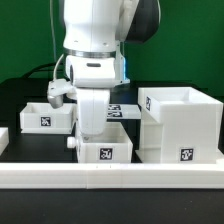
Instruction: Assemble drawer
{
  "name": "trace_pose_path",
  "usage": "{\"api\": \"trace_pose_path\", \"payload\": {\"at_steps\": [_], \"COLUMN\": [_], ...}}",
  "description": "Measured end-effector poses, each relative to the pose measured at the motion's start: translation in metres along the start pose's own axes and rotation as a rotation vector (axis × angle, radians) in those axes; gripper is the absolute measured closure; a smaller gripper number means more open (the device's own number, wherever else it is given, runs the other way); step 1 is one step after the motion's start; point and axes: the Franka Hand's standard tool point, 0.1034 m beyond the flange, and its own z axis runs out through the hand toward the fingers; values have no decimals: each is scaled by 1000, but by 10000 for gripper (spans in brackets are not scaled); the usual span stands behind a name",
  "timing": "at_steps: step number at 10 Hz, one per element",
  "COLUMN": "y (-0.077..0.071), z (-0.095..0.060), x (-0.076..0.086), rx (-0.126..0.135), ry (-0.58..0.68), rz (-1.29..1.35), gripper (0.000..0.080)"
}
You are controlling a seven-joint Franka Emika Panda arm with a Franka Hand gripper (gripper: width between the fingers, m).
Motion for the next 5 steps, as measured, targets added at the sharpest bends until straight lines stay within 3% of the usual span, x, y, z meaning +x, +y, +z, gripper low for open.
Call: {"api": "trace_pose_path", "payload": {"at_steps": [2, 4, 5], "y": [-1, 8, 14], "z": [2, -1, -3], "x": [6, 20, 20], "rx": [12, 9, -22], "ry": [4, 13, 12], "rz": [28, 39, 42], "gripper": [757, 757, 757]}}
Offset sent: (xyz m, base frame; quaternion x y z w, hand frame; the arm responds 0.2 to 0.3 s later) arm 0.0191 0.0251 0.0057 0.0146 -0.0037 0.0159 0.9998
